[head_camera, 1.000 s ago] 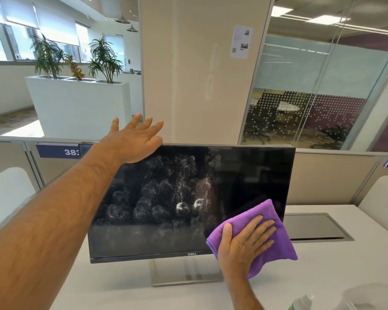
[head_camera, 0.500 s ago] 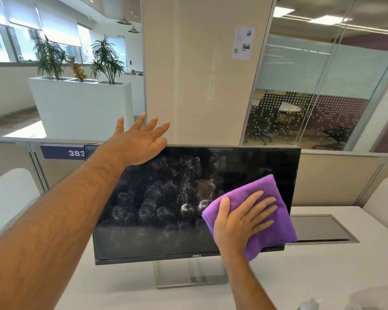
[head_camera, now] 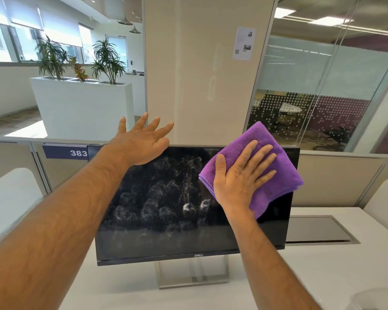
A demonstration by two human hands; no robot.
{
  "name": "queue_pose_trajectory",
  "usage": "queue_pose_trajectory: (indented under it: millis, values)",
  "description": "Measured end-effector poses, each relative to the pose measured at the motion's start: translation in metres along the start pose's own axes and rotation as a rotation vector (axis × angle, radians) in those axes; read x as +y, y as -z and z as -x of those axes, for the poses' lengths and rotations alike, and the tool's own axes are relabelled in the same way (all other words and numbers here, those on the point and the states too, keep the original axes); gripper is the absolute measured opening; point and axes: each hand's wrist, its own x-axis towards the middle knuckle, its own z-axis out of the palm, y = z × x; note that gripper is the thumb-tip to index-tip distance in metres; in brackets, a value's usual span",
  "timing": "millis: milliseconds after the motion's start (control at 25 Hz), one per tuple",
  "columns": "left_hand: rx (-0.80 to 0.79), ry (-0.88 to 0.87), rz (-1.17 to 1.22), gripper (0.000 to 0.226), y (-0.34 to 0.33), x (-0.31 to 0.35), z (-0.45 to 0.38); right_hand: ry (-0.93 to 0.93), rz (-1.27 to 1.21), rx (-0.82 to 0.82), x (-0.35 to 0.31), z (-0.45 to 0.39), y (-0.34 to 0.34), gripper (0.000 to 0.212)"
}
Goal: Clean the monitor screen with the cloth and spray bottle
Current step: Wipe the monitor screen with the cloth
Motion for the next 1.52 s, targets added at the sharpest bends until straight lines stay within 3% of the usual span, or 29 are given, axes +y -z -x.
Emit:
queue_pose_trajectory:
  millis: [240, 600, 840, 1160, 1520]
  values:
    - [0.008, 0.008, 0.0, 0.065, -0.001, 0.001, 0.0, 0.227, 0.159, -0.013, 0.027, 0.035, -0.011, 0.089]
    - [0.001, 0.012, -0.005, 0.063, 0.001, 0.003, 0.003, -0.077, 0.131, -0.126, 0.079, 0.126, -0.029, 0.088]
    - [-0.01, 0.019, 0.034, 0.06, 0.0, 0.002, 0.003, -0.1, 0.115, -0.204, 0.071, 0.169, -0.039, 0.09]
    - [0.0, 0.002, 0.039, 0.063, -0.001, 0.001, 0.004, -0.088, 0.067, -0.148, 0.043, 0.144, -0.038, 0.091]
    - [0.004, -0.006, 0.017, 0.06, 0.0, 0.002, 0.004, 0.002, 0.038, -0.006, -0.001, 0.036, -0.012, 0.09]
